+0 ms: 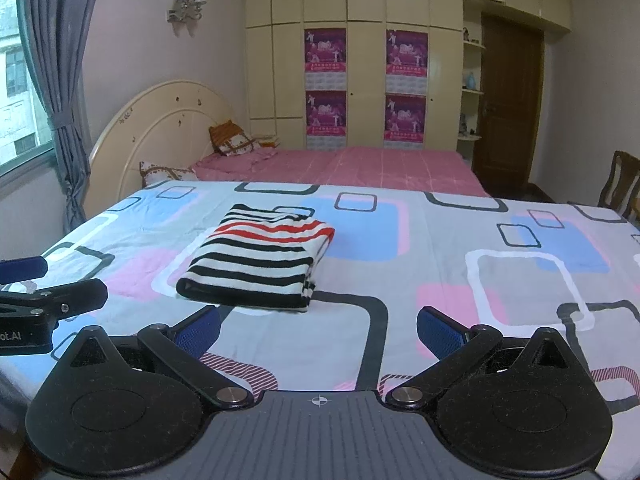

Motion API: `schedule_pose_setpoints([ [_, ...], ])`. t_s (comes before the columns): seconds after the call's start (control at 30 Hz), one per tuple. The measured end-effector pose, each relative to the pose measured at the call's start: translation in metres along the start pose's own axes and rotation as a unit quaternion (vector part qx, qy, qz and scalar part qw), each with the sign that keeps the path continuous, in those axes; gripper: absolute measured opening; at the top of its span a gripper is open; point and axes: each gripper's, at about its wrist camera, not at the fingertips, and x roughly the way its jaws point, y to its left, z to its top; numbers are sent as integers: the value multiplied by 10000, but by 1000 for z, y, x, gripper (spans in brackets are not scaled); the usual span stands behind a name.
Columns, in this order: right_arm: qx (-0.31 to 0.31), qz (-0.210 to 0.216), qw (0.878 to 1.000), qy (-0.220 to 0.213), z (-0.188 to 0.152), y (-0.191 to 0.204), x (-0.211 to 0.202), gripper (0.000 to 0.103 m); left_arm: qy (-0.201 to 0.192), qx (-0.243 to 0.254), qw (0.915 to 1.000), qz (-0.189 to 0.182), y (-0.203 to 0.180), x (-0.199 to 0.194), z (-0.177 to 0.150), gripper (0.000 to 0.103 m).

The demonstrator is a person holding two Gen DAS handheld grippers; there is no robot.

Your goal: Fold small clothes

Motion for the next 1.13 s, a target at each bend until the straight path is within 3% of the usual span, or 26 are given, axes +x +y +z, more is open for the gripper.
schedule_pose_setpoints([
  [1.13, -30, 121, 9999, -20, 3, -10, 0, 103, 34, 6, 10000, 76, -7, 1, -2, 103],
])
